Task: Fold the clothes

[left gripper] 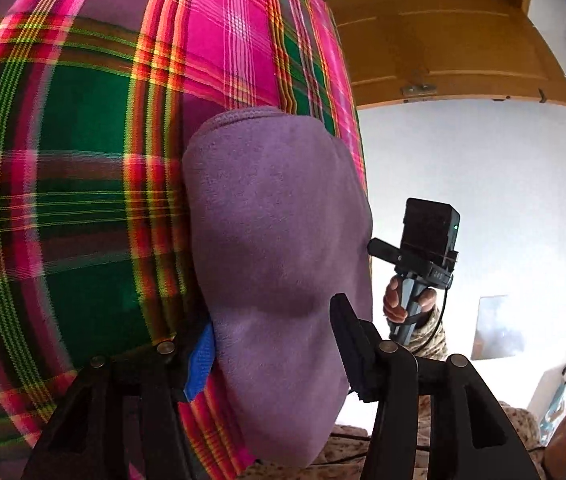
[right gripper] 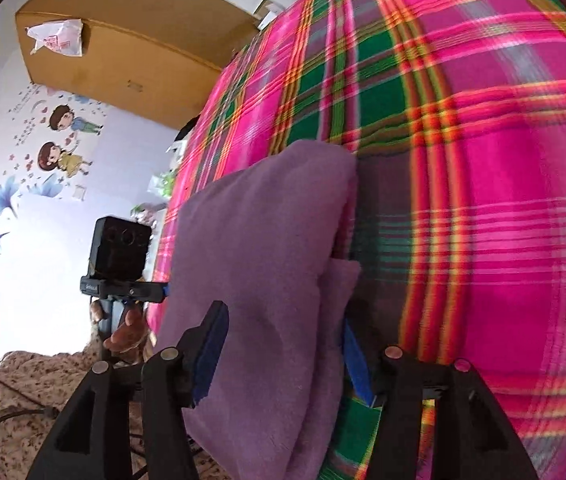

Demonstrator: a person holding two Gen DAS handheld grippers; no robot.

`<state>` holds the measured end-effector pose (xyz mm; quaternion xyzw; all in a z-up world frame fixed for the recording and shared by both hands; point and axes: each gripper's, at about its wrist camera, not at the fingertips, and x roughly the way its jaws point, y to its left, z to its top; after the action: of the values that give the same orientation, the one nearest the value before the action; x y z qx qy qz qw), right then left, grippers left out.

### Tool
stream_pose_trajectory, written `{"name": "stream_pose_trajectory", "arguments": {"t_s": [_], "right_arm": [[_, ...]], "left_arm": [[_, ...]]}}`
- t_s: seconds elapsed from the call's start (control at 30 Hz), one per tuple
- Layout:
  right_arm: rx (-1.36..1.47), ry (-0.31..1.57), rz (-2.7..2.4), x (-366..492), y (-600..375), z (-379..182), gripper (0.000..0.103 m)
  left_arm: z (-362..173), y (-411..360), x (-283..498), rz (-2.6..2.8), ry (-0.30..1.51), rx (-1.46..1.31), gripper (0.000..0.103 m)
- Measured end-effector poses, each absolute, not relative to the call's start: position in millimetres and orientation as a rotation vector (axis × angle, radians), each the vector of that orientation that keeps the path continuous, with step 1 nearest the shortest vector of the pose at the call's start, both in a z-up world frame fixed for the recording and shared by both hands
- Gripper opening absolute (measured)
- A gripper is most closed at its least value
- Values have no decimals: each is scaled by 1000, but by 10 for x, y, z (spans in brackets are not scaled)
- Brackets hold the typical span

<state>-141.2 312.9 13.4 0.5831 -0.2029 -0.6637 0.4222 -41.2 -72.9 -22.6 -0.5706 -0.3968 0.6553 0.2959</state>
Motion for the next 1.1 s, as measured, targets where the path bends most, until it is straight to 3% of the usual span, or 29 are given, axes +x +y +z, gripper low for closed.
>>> {"name": "stream_pose_trajectory", "arguments": {"t_s": [0.17,0.33,0.47,0.7,1.1], "right_arm": [[1443,-524,-1650,-1401,3076,112,55],[1435,-438,-1701,-1360,2971,147,40],[1425,-409,-1720,-1358,2979,166,37],[1391,-344,-1786,-1300,2942,190,29],[1366,-354,-1901,-1209,2911,260,22]], "left_arm": [[-214,-671,-378,1736,-1043,-1520,57],[-188,-638,-417,1736,-1063,-1527,55],[-229,-686,-410,1734,-1104,-1533,43],[-229,-660,-416,1772,-1096,-1515,34],[-202,-614,-510,1828,-1054,-1482,33]]}}
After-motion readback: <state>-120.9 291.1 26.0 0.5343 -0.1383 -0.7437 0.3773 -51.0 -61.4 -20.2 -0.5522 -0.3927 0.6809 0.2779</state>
